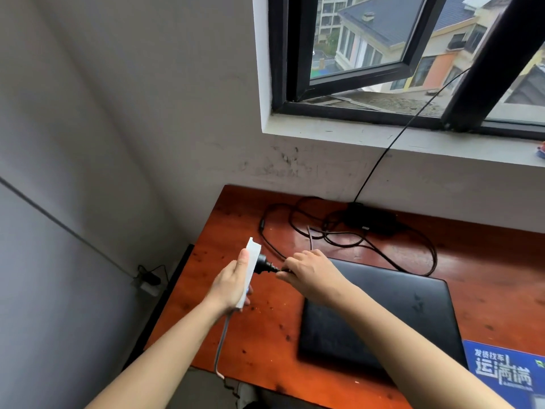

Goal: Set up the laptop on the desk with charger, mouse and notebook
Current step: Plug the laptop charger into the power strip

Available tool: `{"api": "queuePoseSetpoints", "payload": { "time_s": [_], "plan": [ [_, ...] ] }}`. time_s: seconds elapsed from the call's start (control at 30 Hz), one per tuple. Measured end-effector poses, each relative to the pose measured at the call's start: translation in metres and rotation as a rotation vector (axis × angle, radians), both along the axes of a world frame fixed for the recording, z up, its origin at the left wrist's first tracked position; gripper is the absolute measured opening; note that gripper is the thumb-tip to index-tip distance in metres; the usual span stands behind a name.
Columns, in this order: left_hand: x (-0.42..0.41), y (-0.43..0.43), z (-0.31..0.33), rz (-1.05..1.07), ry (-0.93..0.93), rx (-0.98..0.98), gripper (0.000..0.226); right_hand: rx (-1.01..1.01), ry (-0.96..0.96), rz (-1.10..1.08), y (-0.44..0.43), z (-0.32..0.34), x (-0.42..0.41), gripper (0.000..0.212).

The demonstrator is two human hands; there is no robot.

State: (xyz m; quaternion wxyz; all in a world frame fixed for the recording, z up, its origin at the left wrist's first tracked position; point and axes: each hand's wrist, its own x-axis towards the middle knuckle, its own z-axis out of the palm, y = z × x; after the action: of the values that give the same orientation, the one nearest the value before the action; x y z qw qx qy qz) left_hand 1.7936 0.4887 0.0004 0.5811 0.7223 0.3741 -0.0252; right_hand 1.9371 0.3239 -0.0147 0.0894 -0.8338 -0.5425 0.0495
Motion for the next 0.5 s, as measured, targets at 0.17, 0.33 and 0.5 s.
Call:
{"api": "queuePoseSetpoints", "payload": {
  "time_s": [0.17,0.33,0.5],
  "plan": [
    [-0.010,0.023,-0.037,-0.047,0.156,-0.090,0.077,-0.020,0.124,-0.104,-0.005,-0.035,0.004,0.053],
    [-0.003,0.036,-0.077,0.229,0.242,0.018,0.057,-0.276,0.300,-0.326,-0.013,-0.082,0.000,0.072],
    [0.011,0.058,-0.111,0.267,0.351,0.172,0.034,-0.517,0.324,-0.435,-0.032,-0.133,-0.014,0.091]
  ]
}}
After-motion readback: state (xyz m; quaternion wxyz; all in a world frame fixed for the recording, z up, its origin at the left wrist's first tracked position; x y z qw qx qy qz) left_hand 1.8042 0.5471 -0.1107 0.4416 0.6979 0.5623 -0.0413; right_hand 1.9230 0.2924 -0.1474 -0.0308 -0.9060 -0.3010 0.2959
